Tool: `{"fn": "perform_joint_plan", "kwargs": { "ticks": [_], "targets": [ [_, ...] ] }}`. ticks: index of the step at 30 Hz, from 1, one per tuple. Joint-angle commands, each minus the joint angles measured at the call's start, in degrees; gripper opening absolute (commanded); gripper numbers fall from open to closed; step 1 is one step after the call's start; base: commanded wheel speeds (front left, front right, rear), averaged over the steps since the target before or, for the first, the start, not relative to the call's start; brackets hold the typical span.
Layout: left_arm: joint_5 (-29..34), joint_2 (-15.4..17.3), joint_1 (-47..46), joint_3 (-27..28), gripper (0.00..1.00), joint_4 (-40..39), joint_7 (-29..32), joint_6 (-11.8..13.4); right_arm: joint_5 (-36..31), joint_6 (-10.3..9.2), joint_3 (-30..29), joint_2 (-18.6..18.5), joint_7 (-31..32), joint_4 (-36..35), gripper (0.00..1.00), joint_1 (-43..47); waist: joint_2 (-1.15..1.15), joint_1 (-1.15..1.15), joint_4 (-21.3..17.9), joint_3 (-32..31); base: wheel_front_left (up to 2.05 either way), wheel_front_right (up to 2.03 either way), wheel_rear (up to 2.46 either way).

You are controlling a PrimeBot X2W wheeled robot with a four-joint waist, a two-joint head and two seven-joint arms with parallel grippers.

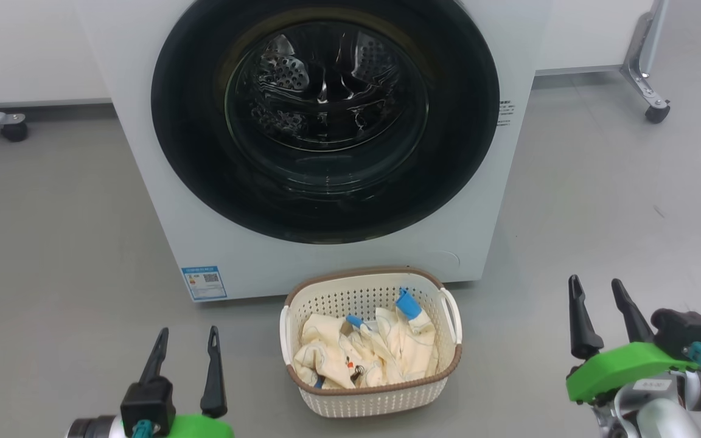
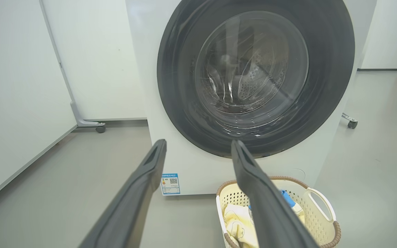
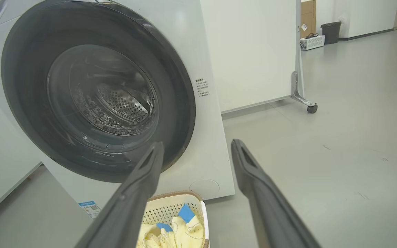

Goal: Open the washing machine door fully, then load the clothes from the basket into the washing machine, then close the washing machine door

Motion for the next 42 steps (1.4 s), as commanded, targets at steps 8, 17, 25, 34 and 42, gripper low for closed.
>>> {"fn": "perform_joint_plan", "kwargs": {
  "ticks": [8,17,25,34,42],
  "targets": [
    [-0.64,0.57,-3.06,1.91,1.0,1.13,-0.82,-0.59,-0.87,-0.17,1.85,-1.1,-0.56,1.22,1.0,-4.5,0.0,0.0,-0.18,-0.15,0.0,0.0,0.0],
    [-1.61,0.55,-3.19,1.54,1.0,2.78,-0.82,-0.36,-0.97,-0.17,2.42,-1.1,-0.56,2.37,1.0,-4.79,0.0,0.0,-0.31,-0.14,0.0,0.0,0.0],
    [-1.7,0.55,-3.18,1.48,1.0,3.29,-0.82,-0.43,0.07,-0.17,2.76,-1.1,-0.56,2.72,1.0,-4.74,0.0,0.0,-0.15,-0.33,0.0,0.0,0.0],
    [-1.38,0.55,-3.35,1.78,1.0,3.36,-0.82,-0.53,0.04,-0.17,2.98,-1.1,-0.56,2.78,1.0,-4.77,0.0,0.0,0.33,-0.33,0.0,0.0,0.0],
    [-2.15,0.55,-3.49,2.11,1.0,3.94,-0.82,-0.53,-0.07,-0.17,2.87,-1.1,-0.56,2.89,1.0,-4.72,0.0,0.0,0.6,-0.36,0.0,0.0,0.0]
  ]
}}
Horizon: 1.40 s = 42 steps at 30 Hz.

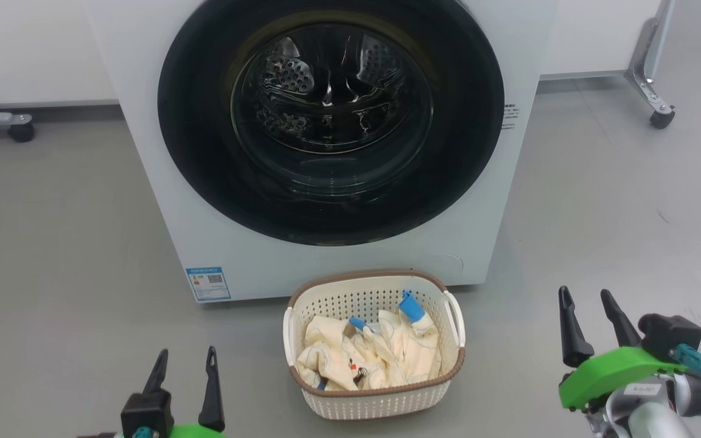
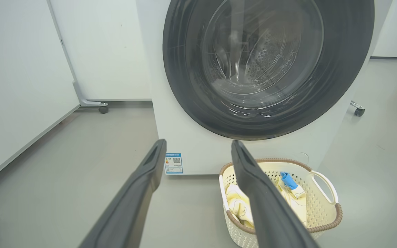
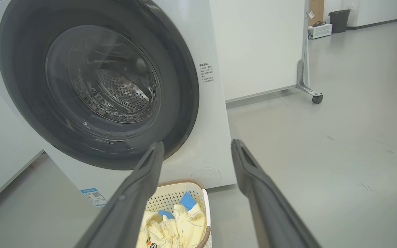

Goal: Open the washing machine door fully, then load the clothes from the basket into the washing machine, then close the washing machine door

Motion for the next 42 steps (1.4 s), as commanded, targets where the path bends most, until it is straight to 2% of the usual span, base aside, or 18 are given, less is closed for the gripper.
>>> {"fn": "perform_joint_plan", "kwargs": {
  "ticks": [1,27,42],
  "targets": [
    [-0.12,0.55,-3.52,2.11,1.0,-1.57,-0.82,-0.03,-0.1,-0.17,1.36,-1.05,-0.56,-1.66,1.0,-3.77,0.0,0.0,0.03,-0.01,0.0,0.0,0.0],
    [-1.76,0.54,-3.59,2.03,1.0,-2.53,-0.82,-1.08,-0.11,-0.17,1.02,-1.05,-0.56,-1.45,1.0,-4.12,0.0,0.0,0.16,0.49,0.03,0.03,-0.06],
    [-0.87,0.54,-3.28,2.11,1.0,-3.26,-0.82,-1.25,-0.12,-0.17,1.01,-1.05,-0.56,-0.88,1.0,-4.18,0.0,0.0,0.11,0.67,0.89,0.89,-1.77]
  ]
}}
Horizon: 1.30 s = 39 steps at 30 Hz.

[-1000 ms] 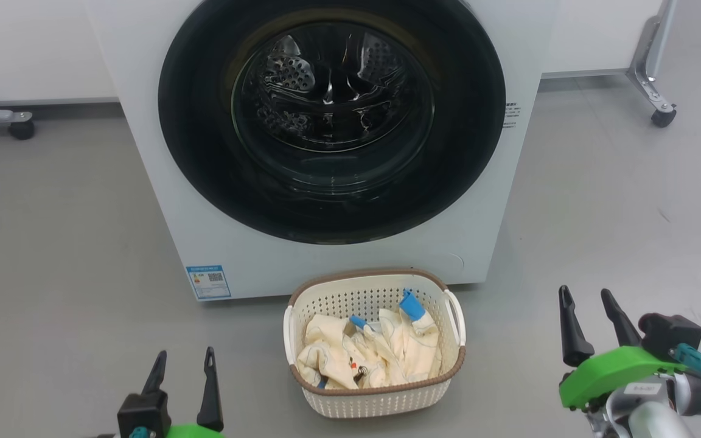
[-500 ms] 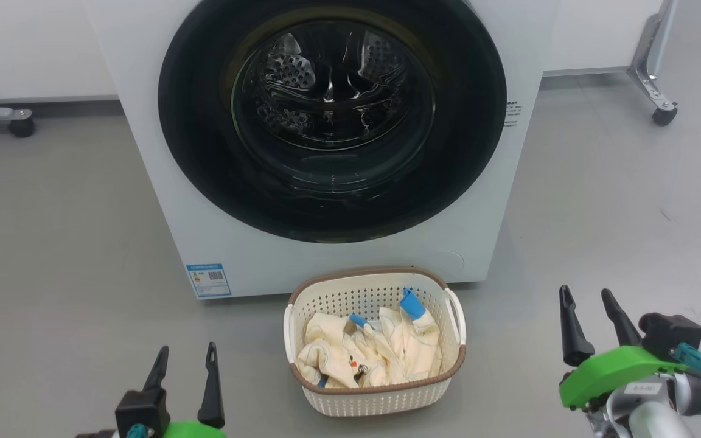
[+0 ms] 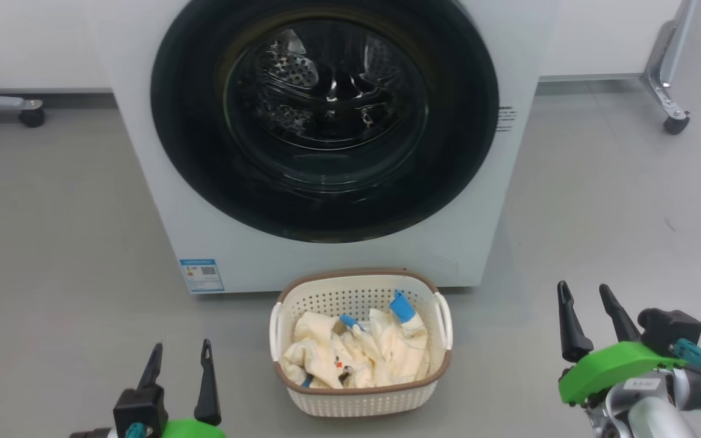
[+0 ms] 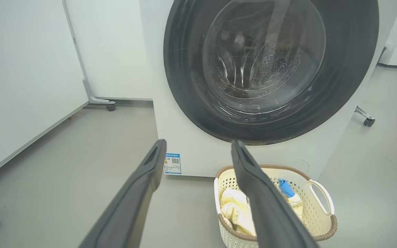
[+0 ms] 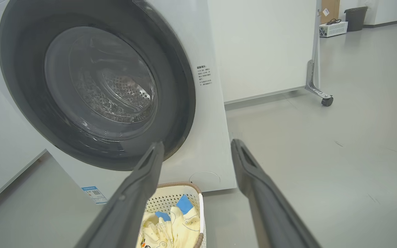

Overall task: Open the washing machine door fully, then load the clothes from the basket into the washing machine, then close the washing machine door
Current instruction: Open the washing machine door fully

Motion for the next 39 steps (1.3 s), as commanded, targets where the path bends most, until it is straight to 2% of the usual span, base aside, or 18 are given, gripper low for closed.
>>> {"fn": "perform_joint_plan", "kwargs": {
  "ticks": [1,19,26,39],
  "targets": [
    [0.58,0.31,-3.0,1.69,1.0,-2.1,-0.82,-0.19,-0.11,-0.17,1.16,-1.06,-0.56,-1.4,1.0,-3.23,0.0,0.0,-0.02,0.04,1.23,1.23,-2.46],
    [1.12,0.31,-3.01,1.76,1.0,-2.09,-0.82,0.04,-0.02,-0.17,0.95,-1.06,-0.56,-0.87,1.0,-3.45,0.0,0.0,-0.62,0.11,1.23,1.23,-2.46],
    [-1.2,0.31,-2.9,1.92,1.0,-1.65,-0.82,-0.42,1.11,-0.17,0.16,-1.06,-0.56,-1.17,1.0,-3.44,0.0,0.0,-0.53,-0.05,1.19,1.19,-2.38],
    [-0.37,0.31,-2.91,1.68,1.0,-1.64,-0.82,-0.61,0.71,-0.17,1.29,-1.06,-0.56,-0.44,1.0,-3.34,0.0,0.0,-0.55,-0.35,0.58,0.58,-1.16]
  ]
}}
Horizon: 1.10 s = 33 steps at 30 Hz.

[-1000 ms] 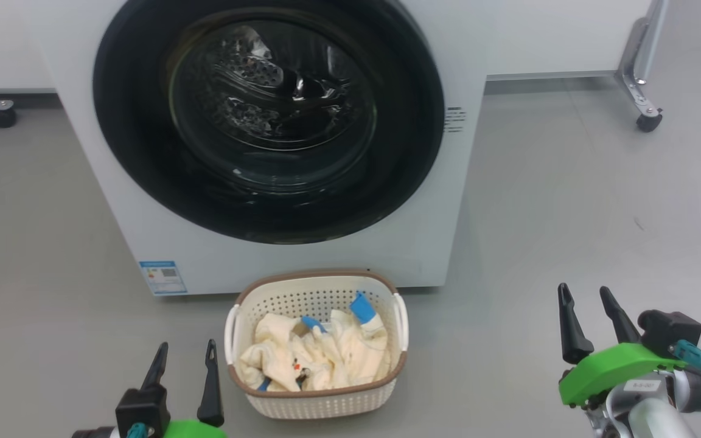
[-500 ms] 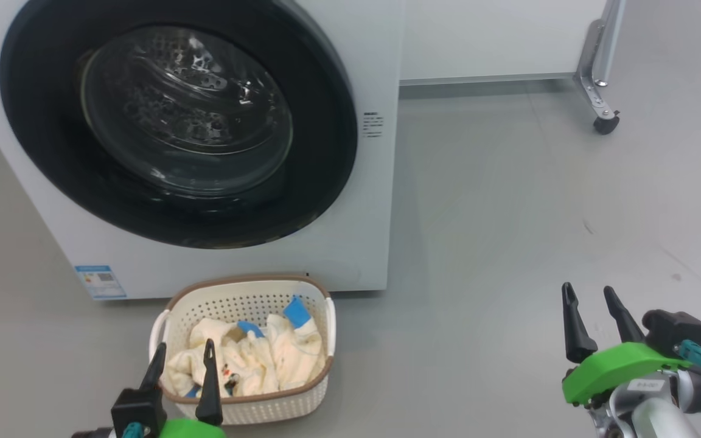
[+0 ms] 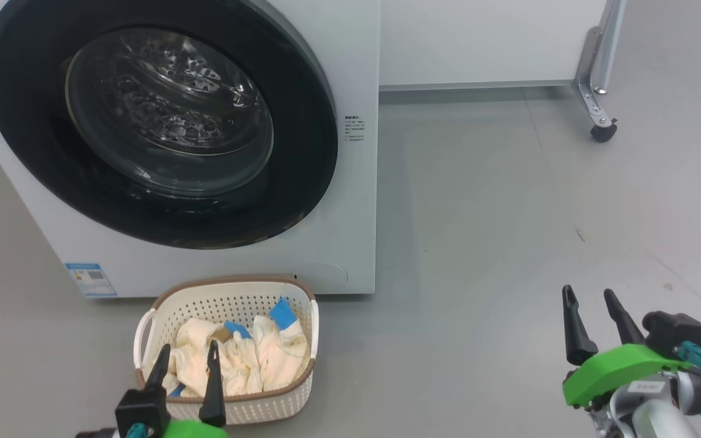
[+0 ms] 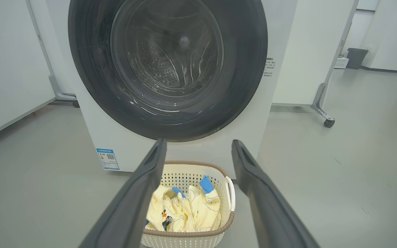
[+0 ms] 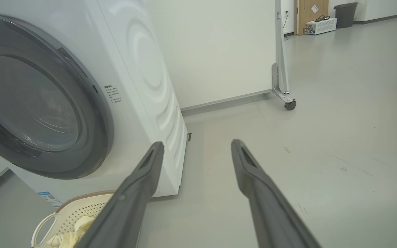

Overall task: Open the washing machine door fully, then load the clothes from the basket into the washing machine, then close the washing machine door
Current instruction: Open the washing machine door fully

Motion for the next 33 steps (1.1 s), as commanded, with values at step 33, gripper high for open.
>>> {"fn": "perform_joint_plan", "kwargs": {
  "ticks": [33],
  "targets": [
    [0.78,0.71,-2.75,1.92,1.0,-2.05,-0.82,-0.08,-0.76,-0.17,1.75,-0.45,-0.56,-1.95,1.0,-3.26,0.0,0.0,0.43,-0.72,0.0,0.0,0.0]
  ]
}}
